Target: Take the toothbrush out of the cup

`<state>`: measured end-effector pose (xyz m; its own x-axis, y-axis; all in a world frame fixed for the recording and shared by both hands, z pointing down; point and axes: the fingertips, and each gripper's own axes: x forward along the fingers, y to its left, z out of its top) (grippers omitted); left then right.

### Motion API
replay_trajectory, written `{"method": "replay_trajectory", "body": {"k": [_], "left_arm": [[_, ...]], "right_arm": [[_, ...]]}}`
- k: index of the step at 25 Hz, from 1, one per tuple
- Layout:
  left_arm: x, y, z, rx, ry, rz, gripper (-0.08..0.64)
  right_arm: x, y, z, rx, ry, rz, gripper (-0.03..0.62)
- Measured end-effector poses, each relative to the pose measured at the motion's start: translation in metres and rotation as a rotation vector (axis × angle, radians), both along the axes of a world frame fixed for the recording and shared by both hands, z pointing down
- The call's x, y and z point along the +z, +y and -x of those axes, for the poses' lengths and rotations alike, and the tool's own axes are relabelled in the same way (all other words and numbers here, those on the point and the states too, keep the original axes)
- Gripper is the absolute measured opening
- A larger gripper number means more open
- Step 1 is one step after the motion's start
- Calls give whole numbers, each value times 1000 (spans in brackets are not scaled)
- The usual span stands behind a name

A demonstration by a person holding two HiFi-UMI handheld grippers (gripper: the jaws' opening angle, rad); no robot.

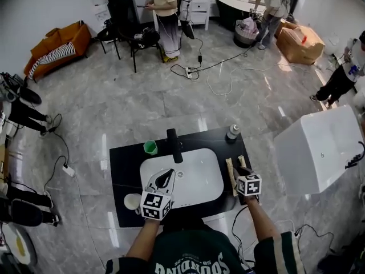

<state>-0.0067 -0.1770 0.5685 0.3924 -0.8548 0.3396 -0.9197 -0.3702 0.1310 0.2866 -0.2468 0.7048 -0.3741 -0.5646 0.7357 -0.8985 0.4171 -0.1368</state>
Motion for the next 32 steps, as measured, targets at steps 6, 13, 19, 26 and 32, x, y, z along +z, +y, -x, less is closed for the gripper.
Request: {"method": "replay_trajectory", "body": {"k": [6,13,19,26,32], "left_arm": [[-12,13,30,-24,4,-32,11],[-14,21,50,-36,20,-50,10],[-22,23,52,-35,33,-67,10],[-24,25,55,-42,36,-72,10],[-23,25,54,-40,35,-70,10]], "right_arm": [[-49,15,98,-64,-137,-87,49],[-116,37,191,-219,-140,-310,44],[-154,47,224,-266,-158,-427,44],[-155,58,233,-301,-146,-438,40],[-149,62,238,-321,-145,-421,38]]}}
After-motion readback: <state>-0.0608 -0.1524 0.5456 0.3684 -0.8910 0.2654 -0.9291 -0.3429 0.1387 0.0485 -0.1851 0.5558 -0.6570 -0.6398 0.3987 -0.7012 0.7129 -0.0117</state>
